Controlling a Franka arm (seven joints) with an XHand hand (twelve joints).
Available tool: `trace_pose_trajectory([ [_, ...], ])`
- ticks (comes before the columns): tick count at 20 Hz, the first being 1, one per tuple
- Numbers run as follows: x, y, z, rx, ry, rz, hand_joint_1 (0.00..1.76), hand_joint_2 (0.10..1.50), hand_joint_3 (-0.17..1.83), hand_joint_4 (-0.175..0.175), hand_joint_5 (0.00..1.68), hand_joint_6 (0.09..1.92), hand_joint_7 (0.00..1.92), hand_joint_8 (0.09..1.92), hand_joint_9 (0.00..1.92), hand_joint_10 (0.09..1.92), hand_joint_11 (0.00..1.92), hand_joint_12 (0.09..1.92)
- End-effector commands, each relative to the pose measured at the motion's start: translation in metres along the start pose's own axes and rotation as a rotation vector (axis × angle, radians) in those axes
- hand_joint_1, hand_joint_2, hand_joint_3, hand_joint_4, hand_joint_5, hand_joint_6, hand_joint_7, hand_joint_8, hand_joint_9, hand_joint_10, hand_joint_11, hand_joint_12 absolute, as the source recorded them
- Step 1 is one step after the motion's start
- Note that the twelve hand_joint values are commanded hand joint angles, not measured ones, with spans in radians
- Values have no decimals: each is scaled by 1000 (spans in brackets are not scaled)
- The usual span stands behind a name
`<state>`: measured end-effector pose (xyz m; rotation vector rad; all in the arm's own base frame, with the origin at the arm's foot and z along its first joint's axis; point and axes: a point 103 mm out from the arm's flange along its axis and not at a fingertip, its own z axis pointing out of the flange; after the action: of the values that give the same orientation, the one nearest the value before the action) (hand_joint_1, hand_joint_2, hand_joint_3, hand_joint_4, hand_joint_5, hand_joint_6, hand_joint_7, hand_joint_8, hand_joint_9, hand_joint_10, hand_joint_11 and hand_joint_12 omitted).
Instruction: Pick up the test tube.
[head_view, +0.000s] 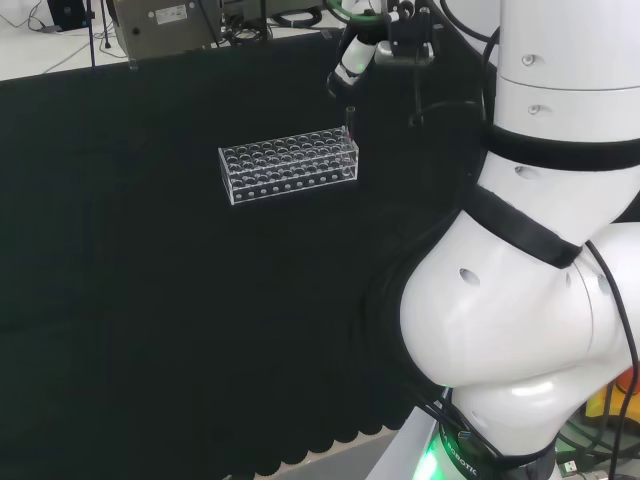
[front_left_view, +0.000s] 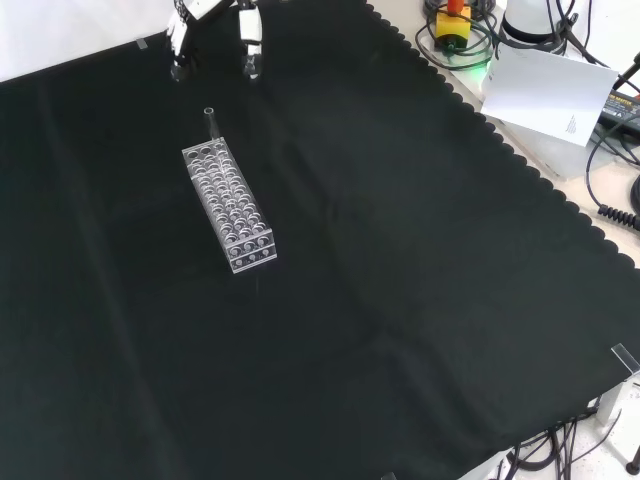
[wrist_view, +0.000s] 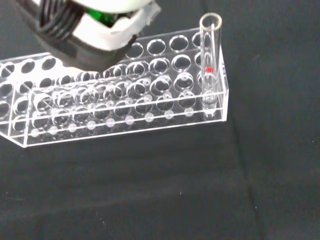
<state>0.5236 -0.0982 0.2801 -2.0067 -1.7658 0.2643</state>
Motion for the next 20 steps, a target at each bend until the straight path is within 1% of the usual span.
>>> trace_pose_trajectory([
  [1, 0, 15, 16, 34, -24, 4, 997, 612, 715, -102, 570, 155, 722, 809, 638, 787, 391, 1435],
  [7, -2, 30, 28, 54, -51, 14, 1018, 602, 739, -108, 595, 212, 766, 809, 674, 773, 426, 1419],
  [11, -8, 42, 35, 71, -63, 41, 1027, 593, 762, -115, 551, 414, 796, 804, 705, 749, 445, 1405],
  [13, -10, 47, 38, 76, -71, 51, 1034, 591, 767, -119, 542, 478, 809, 804, 714, 746, 449, 1402],
  [20, -11, 60, 45, 90, -94, 56, 1069, 580, 790, -129, 554, 589, 848, 808, 745, 742, 471, 1390],
])
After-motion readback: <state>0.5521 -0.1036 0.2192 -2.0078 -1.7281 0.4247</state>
